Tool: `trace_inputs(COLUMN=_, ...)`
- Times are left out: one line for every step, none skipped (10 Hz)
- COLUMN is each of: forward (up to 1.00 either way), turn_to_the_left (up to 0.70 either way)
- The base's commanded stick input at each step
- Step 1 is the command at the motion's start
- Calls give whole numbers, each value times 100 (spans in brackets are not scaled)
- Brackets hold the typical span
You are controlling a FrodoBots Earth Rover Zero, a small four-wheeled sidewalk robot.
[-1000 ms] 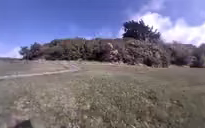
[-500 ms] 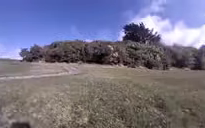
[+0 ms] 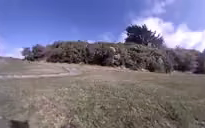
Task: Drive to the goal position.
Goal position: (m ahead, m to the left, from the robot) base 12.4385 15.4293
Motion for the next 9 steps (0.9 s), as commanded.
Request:
trace_inputs(forward=70, turn_to_the_left=0)
trace_inputs(forward=70, turn_to_the_left=0)
trace_inputs(forward=70, turn_to_the_left=0)
trace_inputs(forward=70, turn_to_the_left=0)
trace_inputs(forward=70, turn_to_the_left=0)
trace_inputs(forward=70, turn_to_the_left=0)
trace_inputs(forward=70, turn_to_the_left=0)
trace_inputs(forward=70, turn_to_the_left=0)
trace_inputs(forward=70, turn_to_the_left=0)
